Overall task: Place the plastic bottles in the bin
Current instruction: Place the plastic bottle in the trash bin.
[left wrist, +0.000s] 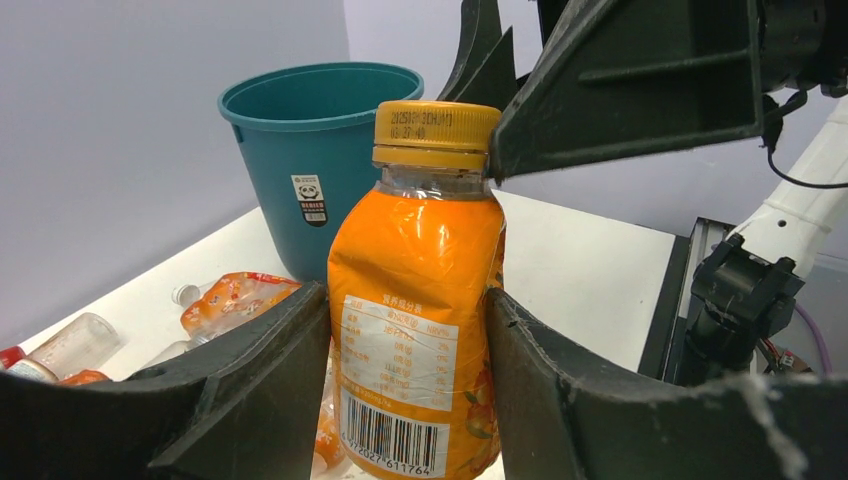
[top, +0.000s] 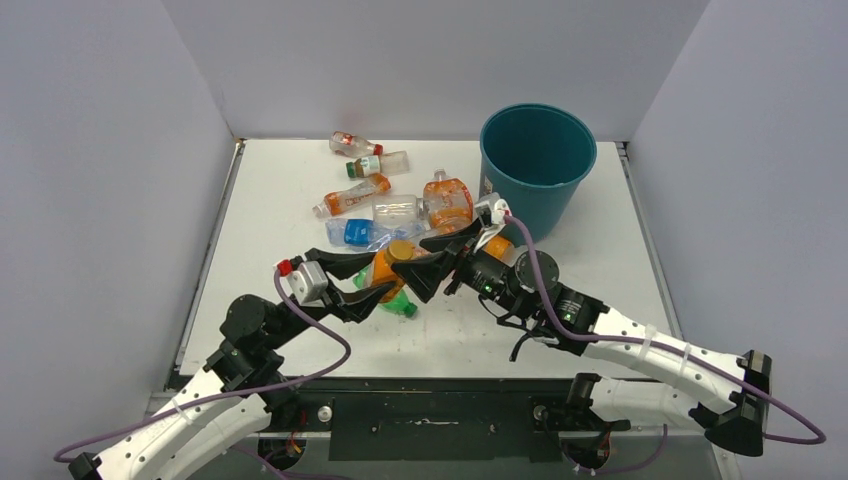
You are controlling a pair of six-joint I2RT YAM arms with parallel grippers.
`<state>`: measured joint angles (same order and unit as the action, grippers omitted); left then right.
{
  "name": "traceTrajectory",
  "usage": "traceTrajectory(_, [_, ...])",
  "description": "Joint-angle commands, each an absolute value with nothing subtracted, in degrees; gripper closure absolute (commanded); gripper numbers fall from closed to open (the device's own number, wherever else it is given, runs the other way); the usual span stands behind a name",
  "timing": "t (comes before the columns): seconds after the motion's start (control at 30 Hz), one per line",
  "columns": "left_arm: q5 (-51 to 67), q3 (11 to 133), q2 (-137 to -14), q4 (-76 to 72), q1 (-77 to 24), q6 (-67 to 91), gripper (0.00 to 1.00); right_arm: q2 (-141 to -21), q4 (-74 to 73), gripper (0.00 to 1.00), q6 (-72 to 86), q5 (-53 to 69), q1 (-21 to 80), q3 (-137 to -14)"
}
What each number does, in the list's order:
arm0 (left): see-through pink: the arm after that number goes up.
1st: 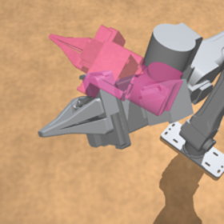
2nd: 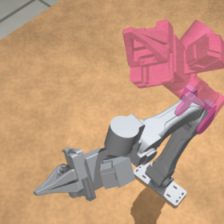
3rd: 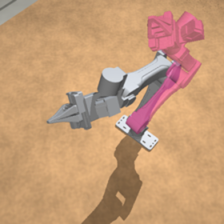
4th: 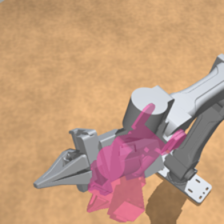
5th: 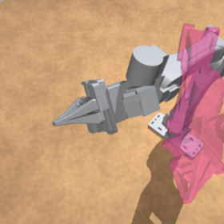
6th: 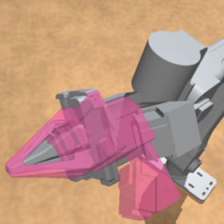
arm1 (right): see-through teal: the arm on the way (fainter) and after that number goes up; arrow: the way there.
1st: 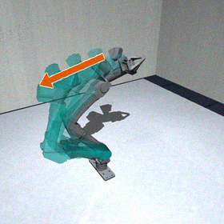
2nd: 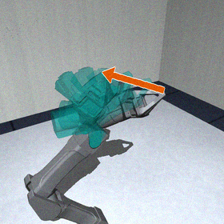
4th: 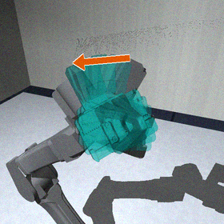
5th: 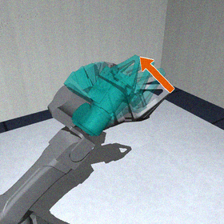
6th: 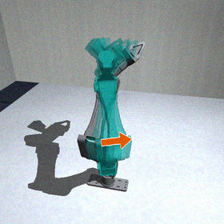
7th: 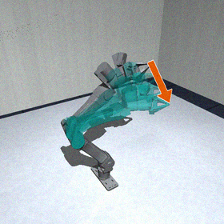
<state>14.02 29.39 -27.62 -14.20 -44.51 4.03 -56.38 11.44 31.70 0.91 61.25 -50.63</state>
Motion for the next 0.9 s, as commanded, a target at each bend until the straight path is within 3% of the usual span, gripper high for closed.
traceTrajectory(0.0, [15.2,29.2,-27.5,-21.1,-43.8,5.4,1.0,-58.4,13.5,0.05,29.7,1.2,62.3,-53.9])
traceTrajectory(0.2, [15.6,28.6,-27.7,-21.3,-43.7,6.1,1.0,-60.3,13.5,0.02,29.2,0.3,62.8,-54.8])
traceTrajectory(0.53, [15.7,28.3,-27.9,-20.8,-43.7,6.4,1.0,-60.8,19.3,0.05,30.5,-3.0,62.9,-53.2])
traceTrajectory(0.77, [15.7,28.3,-28.0,-20.7,-43.6,6.5,1.0,-62.7,19.2,0.25,30.9,-2.9,62.9,-54.1])
traceTrajectory(0.87, [15.7,28.2,-28.0,-20.7,-43.7,6.5,1.0,-63.0,18.7,0.27,31.1,-2.6,62.9,-54.0])
